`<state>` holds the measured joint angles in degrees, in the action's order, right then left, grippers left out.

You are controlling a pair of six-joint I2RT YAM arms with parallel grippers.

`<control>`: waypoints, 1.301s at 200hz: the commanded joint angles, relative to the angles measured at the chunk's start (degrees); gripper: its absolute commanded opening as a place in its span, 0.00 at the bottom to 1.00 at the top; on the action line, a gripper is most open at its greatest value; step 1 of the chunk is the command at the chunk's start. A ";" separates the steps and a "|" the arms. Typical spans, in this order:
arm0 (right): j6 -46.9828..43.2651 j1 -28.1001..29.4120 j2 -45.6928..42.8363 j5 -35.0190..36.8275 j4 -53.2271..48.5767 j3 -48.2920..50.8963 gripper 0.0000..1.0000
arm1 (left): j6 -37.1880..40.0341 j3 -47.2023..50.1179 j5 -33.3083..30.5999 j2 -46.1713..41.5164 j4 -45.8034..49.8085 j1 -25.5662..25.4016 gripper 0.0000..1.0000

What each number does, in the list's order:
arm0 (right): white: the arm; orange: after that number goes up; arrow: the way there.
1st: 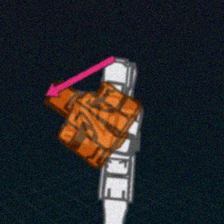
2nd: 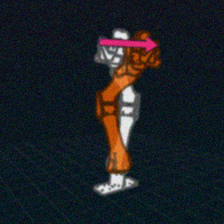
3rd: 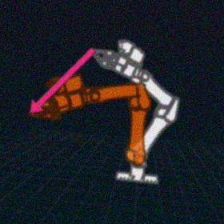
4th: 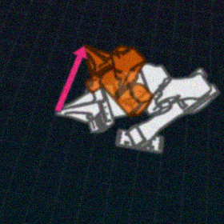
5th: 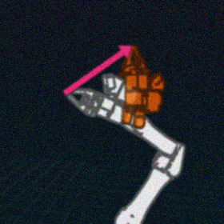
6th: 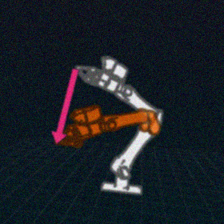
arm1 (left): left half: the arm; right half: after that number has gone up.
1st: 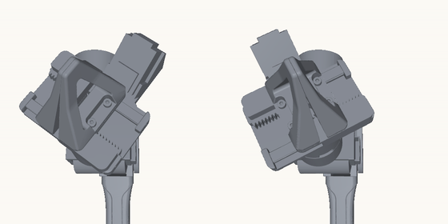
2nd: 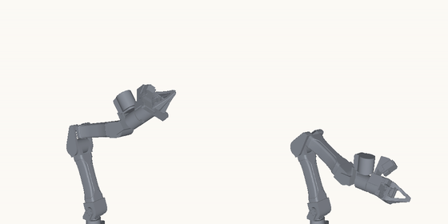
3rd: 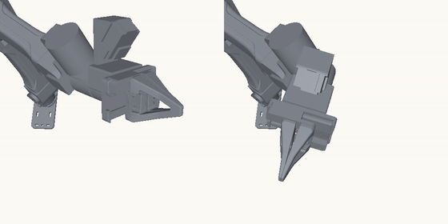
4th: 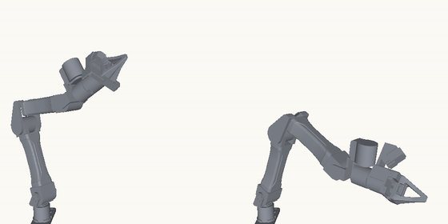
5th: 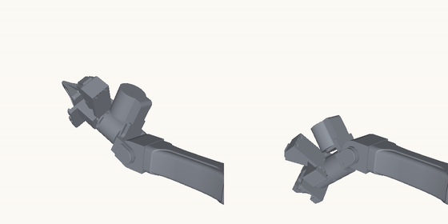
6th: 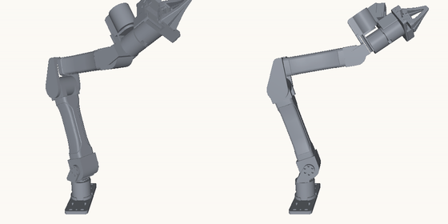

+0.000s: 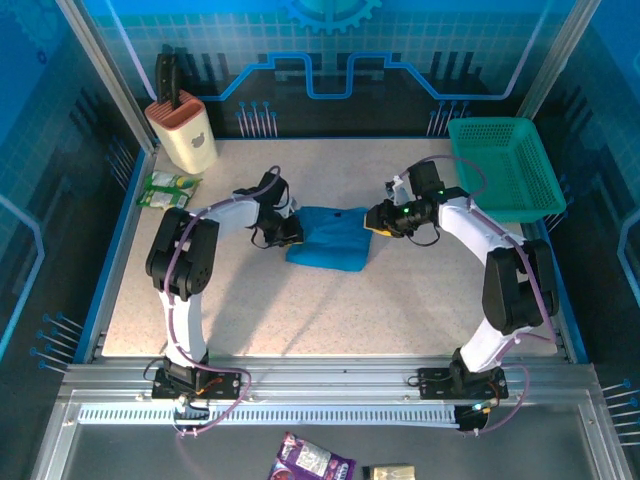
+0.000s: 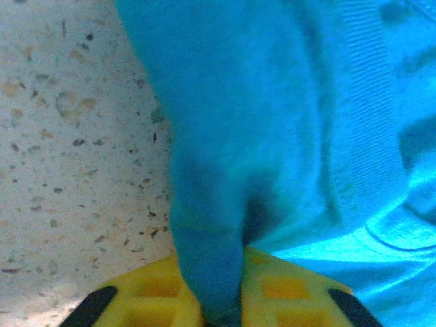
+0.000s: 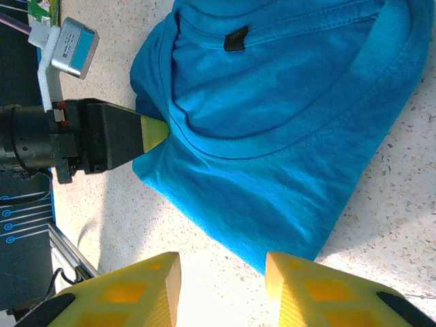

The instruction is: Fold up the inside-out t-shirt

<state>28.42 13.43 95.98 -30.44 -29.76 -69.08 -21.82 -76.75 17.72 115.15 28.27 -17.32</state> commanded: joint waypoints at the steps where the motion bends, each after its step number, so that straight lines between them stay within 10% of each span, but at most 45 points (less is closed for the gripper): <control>1: -1.17 -0.68 -1.68 0.44 -2.05 0.70 0.39 | 2.12 -3.19 -5.47 0.93 2.92 1.62 0.07; 192: -5.68 -0.67 -3.38 5.79 -10.57 1.45 0.37 | 16.88 -28.66 -32.05 13.70 15.06 23.91 0.06; 260: -10.48 -1.10 -6.18 30.60 -1.85 3.93 0.66 | 13.15 -15.58 -28.72 -1.84 6.11 23.43 0.52</control>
<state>20.84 13.41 92.07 -12.99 -36.45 -67.33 -6.24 -97.84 -12.34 123.63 38.68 6.48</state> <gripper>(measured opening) 0.584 0.455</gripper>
